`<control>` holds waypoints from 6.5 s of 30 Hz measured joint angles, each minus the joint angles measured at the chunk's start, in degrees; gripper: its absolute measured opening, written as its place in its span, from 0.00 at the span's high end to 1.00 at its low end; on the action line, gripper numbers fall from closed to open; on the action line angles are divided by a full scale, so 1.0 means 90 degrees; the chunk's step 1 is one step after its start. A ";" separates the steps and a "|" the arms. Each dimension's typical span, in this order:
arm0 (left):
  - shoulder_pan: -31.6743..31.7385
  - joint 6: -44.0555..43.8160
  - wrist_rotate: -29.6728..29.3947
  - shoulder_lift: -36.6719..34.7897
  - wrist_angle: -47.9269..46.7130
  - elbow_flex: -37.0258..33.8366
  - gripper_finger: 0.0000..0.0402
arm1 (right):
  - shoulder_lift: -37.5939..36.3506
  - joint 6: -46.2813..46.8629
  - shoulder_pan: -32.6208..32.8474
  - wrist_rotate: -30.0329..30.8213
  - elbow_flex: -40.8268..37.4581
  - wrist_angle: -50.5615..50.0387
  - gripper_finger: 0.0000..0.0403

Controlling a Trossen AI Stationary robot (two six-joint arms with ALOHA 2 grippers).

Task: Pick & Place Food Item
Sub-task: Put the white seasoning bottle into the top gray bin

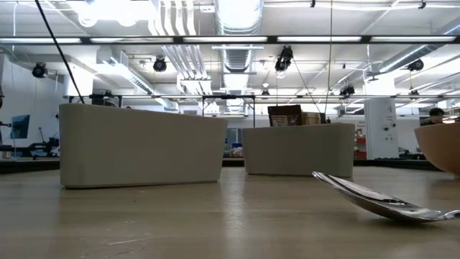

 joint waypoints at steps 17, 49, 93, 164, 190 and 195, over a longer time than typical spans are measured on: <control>-0.0822 0.0162 -0.1885 0.0269 0.1080 -0.0017 0.26 | 0.0797 -0.3168 -0.0505 0.0734 -0.0020 0.3119 0.51; -0.0808 0.0221 -0.2369 0.0595 0.1366 -0.0015 0.26 | 0.0991 -0.2871 -0.0761 0.0328 -0.0010 0.3664 0.51; -0.0544 0.1689 -0.0379 -0.0276 -0.0920 0.0158 0.53 | 0.0965 0.0184 -0.0650 0.0699 -0.0056 0.2260 0.21; -0.0221 0.1676 0.0558 -0.0560 -0.2657 0.0151 0.53 | 0.0813 0.2513 -0.0564 -0.0694 -0.0050 0.0203 0.98; -0.0247 0.1434 0.0698 -0.0493 -0.2169 0.0180 0.53 | 0.1043 0.2867 -0.0521 -0.1187 -0.0083 0.0042 0.98; -0.0254 0.1761 0.0887 -0.0603 -0.3612 0.0172 0.53 | 0.0785 0.3017 -0.0335 -0.0948 -0.0073 -0.0031 0.98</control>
